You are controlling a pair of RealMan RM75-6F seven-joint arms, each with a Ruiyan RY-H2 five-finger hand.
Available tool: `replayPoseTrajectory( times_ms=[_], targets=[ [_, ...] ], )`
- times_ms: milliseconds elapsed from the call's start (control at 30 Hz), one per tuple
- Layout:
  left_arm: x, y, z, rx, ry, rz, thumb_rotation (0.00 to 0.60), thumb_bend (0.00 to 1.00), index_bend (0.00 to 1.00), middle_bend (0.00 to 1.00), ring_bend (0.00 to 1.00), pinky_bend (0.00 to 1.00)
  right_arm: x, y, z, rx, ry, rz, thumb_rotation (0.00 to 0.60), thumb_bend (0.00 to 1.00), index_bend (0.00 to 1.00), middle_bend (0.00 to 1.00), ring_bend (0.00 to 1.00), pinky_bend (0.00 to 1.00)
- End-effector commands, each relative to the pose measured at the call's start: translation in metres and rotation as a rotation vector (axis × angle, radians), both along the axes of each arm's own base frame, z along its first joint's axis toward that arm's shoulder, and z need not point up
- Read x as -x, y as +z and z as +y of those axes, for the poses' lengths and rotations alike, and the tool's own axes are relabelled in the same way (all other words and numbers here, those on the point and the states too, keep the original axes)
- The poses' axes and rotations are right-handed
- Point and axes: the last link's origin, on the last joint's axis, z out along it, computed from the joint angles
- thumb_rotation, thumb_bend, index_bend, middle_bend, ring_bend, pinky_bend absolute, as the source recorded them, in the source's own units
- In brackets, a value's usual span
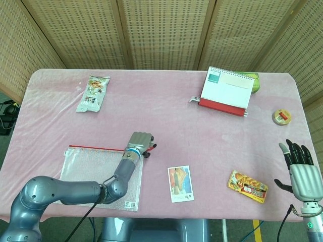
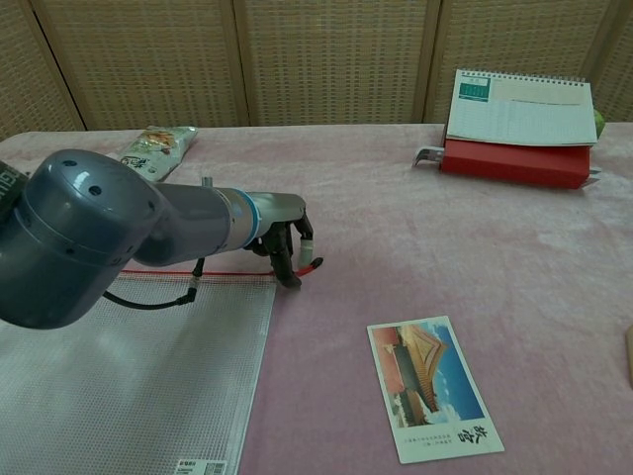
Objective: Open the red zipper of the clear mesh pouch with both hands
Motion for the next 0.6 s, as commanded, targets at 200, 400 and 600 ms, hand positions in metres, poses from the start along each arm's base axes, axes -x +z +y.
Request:
replayPoseTrajectory(
  times_ms=[200, 400, 600],
  targets=[
    [0.0006, -0.001, -0.0015, -0.004, -0.006, 0.008, 0.6, 0.37, 0.54, 0.81, 0.87, 0.98, -0.0005, 0.0005, 0.0002, 0.0, 0.003, -0.002, 0.6, 0.0, 0.0, 0.0, 0.0, 0.0],
    [0.0016, 0.0003, -0.0018, -0.013, -0.008, 0.009, 0.6, 0.38, 0.55, 0.81, 0.87, 0.98, -0.0011, 0.001, 0.0008, 0.001, 0.004, -0.006, 0.6, 0.0, 0.0, 0.0, 0.0, 0.0],
    [0.0012, 0.0031, -0.0016, -0.021, -0.015, 0.001, 0.6, 0.41, 0.57, 0.81, 0.87, 0.98, -0.0014, 0.0009, 0.0011, 0.0, 0.006, -0.007, 0.6, 0.0, 0.0, 0.0, 0.0, 0.0]
  ],
)
